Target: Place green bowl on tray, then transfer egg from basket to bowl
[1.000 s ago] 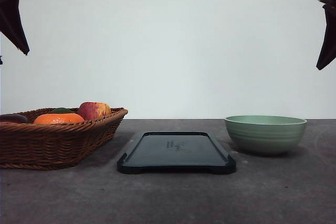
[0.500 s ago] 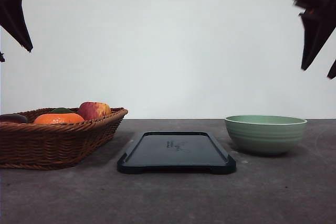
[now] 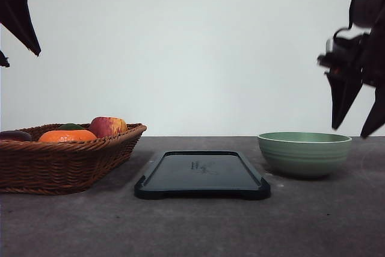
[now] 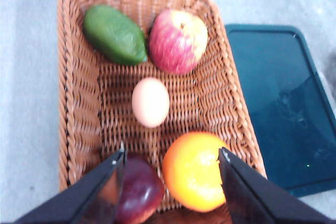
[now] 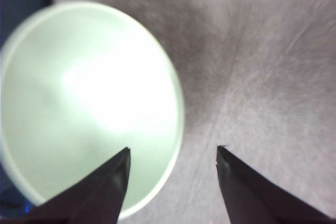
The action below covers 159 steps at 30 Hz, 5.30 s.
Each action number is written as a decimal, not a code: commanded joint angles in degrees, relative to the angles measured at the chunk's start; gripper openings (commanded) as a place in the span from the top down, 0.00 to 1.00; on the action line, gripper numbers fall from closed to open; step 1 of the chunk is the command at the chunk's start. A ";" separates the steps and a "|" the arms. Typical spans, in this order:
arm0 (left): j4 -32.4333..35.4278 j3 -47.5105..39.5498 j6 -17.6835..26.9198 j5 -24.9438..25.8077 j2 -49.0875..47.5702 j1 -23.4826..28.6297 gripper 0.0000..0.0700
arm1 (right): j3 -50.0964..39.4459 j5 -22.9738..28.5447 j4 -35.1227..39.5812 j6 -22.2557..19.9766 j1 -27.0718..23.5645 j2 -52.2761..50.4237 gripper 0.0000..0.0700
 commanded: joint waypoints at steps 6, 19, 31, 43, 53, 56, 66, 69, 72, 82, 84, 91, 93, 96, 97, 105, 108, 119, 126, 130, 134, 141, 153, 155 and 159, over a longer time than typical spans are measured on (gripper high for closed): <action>1.05 1.40 -0.04 0.26 0.35 -0.07 0.50 | 1.31 0.13 2.68 -0.68 0.31 3.65 0.94; 1.02 1.40 -0.04 0.26 0.35 -0.07 0.50 | 15.70 0.00 -13.20 -2.16 1.09 3.73 1.00; 0.98 1.40 -0.04 0.26 0.35 -0.07 0.50 | 30.93 1.58 -16.42 -1.83 13.02 5.07 1.00; 0.54 1.40 -0.04 0.26 0.35 -0.07 0.50 | 34.53 4.85 -10.52 -0.47 22.60 15.05 1.00; 0.54 1.40 -1.19 0.26 0.35 -0.07 0.50 | 34.54 7.30 -8.81 -0.11 23.06 22.04 1.00; 0.53 1.40 -1.18 0.26 0.35 -0.07 0.50 | 34.54 7.27 -8.80 0.03 23.05 23.19 1.00; 0.52 1.40 -1.18 0.26 0.35 -0.07 0.50 | 34.54 6.85 -9.04 0.09 23.06 24.19 1.00; 0.50 1.40 -1.18 0.26 0.37 -0.07 0.50 | 34.51 6.85 -9.28 0.09 23.06 24.45 1.00; 0.45 1.40 -1.18 0.26 0.35 -0.07 0.50 | 34.51 6.85 -9.28 0.09 23.08 24.95 1.00; 0.13 1.40 -1.18 0.26 0.35 -0.07 0.50 | 34.68 6.86 -10.09 0.09 23.43 25.20 0.74; 0.13 1.40 -1.18 0.26 0.35 -0.07 0.50 | 35.69 6.88 -11.97 0.07 23.33 25.11 0.73; 0.18 1.40 -1.16 0.26 0.35 -0.07 0.50 | 43.94 7.18 -20.66 -1.28 23.17 24.75 0.73; 0.17 1.40 -1.16 0.26 0.37 -0.07 0.50 | 44.18 6.15 -20.38 -1.55 23.17 23.74 0.73; 0.20 1.40 -1.16 0.24 0.35 -0.07 0.50 | 42.44 3.95 -18.49 -1.57 23.17 21.56 0.73; 0.21 1.40 -1.16 0.24 0.37 -0.07 0.50 | 41.05 4.15 -17.10 -1.57 23.17 20.42 0.73; 0.77 1.40 -1.14 0.24 0.35 -0.07 0.50 | 19.60 3.84 -0.36 -1.55 22.88 6.15 0.73; 0.82 1.40 -1.07 0.24 0.35 -0.07 0.50 | 10.13 3.82 6.30 -1.55 22.88 -0.19 0.73; 0.56 1.40 -1.07 0.24 0.36 -0.07 0.50 | -16.98 3.90 19.14 -1.55 22.27 -21.44 0.73; 0.56 1.40 -1.09 0.26 0.37 -0.84 0.50 | -29.68 4.06 21.11 -1.68 20.48 -34.30 0.73; 1.18 1.43 -0.92 0.26 0.70 -2.64 0.49 | -33.93 4.04 18.87 -1.66 19.60 -40.26 0.73; 1.57 2.76 -0.44 0.16 3.29 -4.73 0.40 | -34.55 4.06 15.55 -1.92 19.57 -43.84 0.73; 0.08 8.43 -0.06 -1.35 14.15 -6.43 0.38 | -34.55 4.09 15.59 -1.90 19.63 -46.66 0.73; -2.70 20.49 5.38 -9.64 33.35 -6.93 0.38 | -34.55 4.11 15.84 -1.90 19.63 -46.89 0.73; -2.32 21.21 5.38 -9.64 35.42 -6.93 0.38 | -34.55 4.11 16.48 -1.91 19.63 -46.89 0.73; -1.99 21.33 5.38 -9.64 38.48 -6.93 0.38 | -34.55 4.13 17.47 -1.90 19.63 -46.89 0.73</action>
